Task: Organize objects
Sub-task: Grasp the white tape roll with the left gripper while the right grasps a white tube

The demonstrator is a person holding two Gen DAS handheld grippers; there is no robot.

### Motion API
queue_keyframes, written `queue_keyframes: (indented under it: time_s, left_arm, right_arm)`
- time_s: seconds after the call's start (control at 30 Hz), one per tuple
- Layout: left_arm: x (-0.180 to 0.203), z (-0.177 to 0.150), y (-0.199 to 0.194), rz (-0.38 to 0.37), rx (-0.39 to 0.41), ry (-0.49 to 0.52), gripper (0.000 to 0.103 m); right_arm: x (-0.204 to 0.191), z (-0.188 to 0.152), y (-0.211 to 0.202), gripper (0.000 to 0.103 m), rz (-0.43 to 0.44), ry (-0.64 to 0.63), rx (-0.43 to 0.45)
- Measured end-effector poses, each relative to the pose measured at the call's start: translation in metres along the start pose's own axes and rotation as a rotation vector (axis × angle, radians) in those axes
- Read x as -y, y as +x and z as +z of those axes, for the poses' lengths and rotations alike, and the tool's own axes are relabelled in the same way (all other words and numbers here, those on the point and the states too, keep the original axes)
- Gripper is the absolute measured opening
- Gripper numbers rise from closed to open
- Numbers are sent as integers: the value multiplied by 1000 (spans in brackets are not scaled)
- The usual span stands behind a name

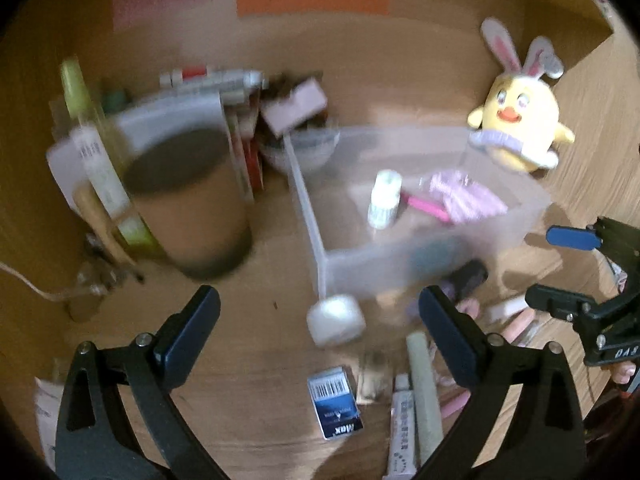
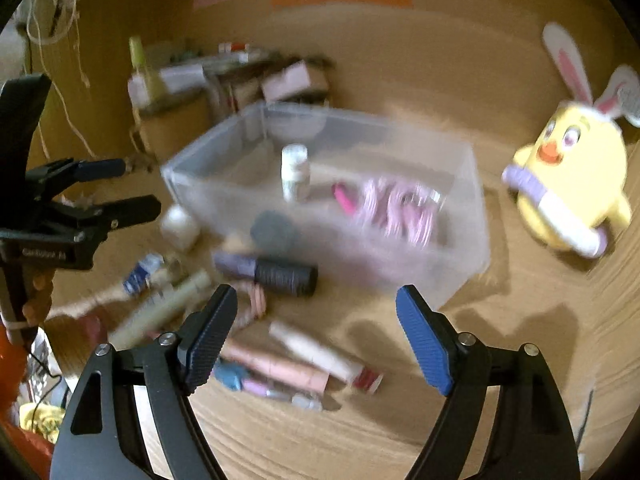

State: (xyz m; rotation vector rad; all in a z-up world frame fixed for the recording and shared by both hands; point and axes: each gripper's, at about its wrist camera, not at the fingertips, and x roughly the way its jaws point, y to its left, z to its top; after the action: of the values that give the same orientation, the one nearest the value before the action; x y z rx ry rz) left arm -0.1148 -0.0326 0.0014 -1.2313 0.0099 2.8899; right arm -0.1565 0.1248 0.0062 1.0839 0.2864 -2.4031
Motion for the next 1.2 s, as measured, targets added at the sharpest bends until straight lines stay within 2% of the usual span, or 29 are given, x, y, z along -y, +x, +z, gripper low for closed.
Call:
queue_keyframes:
  time_s: [0.07, 0.2, 0.27, 0.3, 0.4, 0.57, 0.63, 0.7, 0.8, 1.07, 1.2]
  left_arm:
    - [-2, -7, 12, -22, -38, -22, 101]
    - [0, -12, 23, -29, -55, -34, 98]
    - [2, -12, 27, -32, -64, -27, 88]
    - [4, -11, 29, -30, -71, -21, 82]
    - [6, -11, 34, -26, -83, -14, 72]
    - [3, -15, 38, -24, -98, -21, 58]
    - [2, -18, 41, -6, -105, -21, 46]
    - [0, -21, 43, -7, -112, -27, 39]
    - [-2, -22, 35, 1, -88, -36, 39]
    - [-4, -24, 7, -10, -42, -33, 39]
    - [2, -17, -14, -25, 22, -16, 39]
  right_arm:
    - [1, -9, 14, 78, 7, 0, -56]
    - [7, -18, 29, 65, 33, 13, -122]
    - [12, -19, 30, 62, 64, 31, -125]
    - [12, -20, 30, 54, 68, 35, -127]
    - [16, -20, 32, 42, 77, 38, -146]
    - [22, -23, 33, 33, 48, 36, -159]
    - [23, -26, 31, 30, 30, 22, -158]
    - [23, -29, 29, 22, 12, 13, -155]
    - [26, -33, 25, 14, 5, 16, -148]
    - [25, -37, -9, 14, -11, 22, -64]
    - [22, -31, -34, 14, -24, 12, 7]
